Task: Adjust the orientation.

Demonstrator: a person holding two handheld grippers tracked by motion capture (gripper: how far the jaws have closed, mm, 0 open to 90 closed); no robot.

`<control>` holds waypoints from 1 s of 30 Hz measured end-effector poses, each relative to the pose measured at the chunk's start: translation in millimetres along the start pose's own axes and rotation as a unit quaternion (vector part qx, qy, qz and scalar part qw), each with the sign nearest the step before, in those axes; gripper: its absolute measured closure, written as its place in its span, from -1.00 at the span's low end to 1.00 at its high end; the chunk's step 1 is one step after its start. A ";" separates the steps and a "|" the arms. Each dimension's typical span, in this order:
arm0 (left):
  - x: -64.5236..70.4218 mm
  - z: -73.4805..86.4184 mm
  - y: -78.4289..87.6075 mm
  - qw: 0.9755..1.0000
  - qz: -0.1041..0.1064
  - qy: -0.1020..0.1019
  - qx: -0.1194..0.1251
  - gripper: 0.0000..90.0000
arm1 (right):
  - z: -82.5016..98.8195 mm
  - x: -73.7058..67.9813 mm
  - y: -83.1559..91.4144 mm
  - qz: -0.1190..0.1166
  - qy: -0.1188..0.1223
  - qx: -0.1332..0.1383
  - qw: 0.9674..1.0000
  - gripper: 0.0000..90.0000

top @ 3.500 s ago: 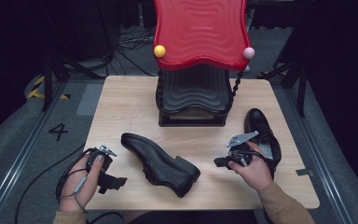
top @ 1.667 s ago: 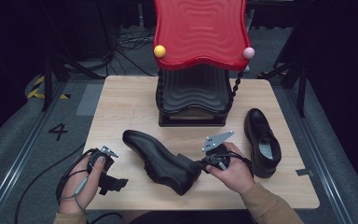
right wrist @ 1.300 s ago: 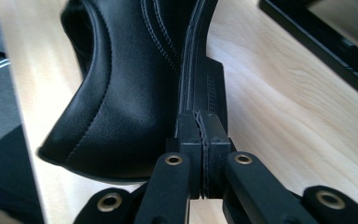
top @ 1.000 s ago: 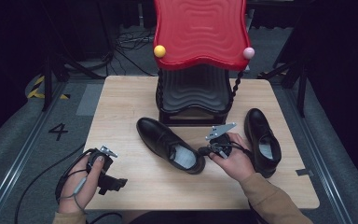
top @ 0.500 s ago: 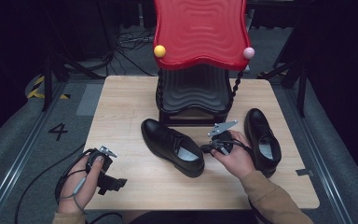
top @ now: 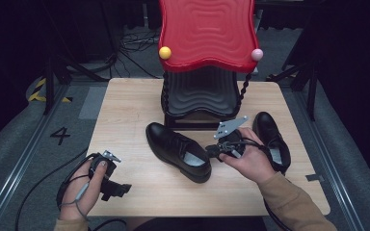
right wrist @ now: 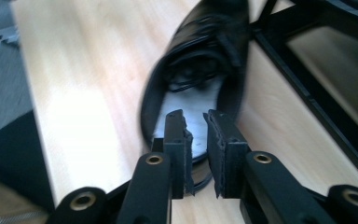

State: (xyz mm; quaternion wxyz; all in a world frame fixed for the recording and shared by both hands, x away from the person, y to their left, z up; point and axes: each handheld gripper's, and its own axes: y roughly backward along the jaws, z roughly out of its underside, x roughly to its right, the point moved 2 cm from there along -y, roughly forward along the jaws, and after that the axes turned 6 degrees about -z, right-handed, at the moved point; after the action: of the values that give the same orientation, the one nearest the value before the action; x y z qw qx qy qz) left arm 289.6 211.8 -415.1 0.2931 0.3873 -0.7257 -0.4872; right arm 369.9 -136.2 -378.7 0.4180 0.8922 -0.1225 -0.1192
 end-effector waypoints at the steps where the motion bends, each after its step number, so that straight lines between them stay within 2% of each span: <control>1: -0.4 0.3 0.8 1.000 -0.002 -0.001 -0.001 -0.59 | -1.9 -2.9 -2.1 -0.004 0.008 -0.008 1.000 0.74; 6: 0.0 0.6 2.1 1.000 -0.001 0.001 0.002 -0.59 | -7.5 -12.6 -22.4 -0.029 0.027 -0.049 0.998 0.66; 13: -0.4 0.7 1.8 1.000 -0.001 0.000 0.002 -0.59 | -7.7 -11.6 -44.8 -0.044 0.034 -0.085 0.995 0.57; 15: -0.6 0.8 1.7 1.000 -0.002 0.000 0.002 -0.59 | -4.8 -7.5 -63.4 -0.057 0.027 -0.112 0.992 0.56; 18: -1.3 1.0 1.6 1.000 -0.003 -0.001 0.002 -0.59 | -3.2 -6.9 -69.5 -0.067 0.021 -0.119 0.990 0.59; 21: -1.5 1.2 1.1 1.000 -0.002 0.001 0.001 -0.59 | -3.0 -7.7 -71.7 -0.079 0.018 -0.121 0.989 0.73; 24: -1.2 0.8 1.2 1.000 -0.003 -0.002 0.000 -0.59 | -3.5 -8.8 -71.3 -0.076 0.019 -0.124 0.989 0.80; 26: -0.7 0.7 1.5 1.000 -0.002 -0.001 0.002 -0.59 | -3.8 -9.8 -70.9 -0.074 0.018 -0.121 0.990 0.83; 30: -1.5 1.2 1.8 1.000 -0.002 0.001 0.002 -0.59 | -4.7 -14.9 -69.6 -0.078 0.027 -0.097 0.992 0.86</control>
State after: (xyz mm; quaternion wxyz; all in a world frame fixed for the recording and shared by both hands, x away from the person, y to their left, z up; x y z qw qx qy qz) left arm 288.9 214.0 -413.9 0.2918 0.3899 -0.7259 -0.4857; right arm 365.7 -84.9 -428.1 0.4949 0.8573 -0.0292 -0.1384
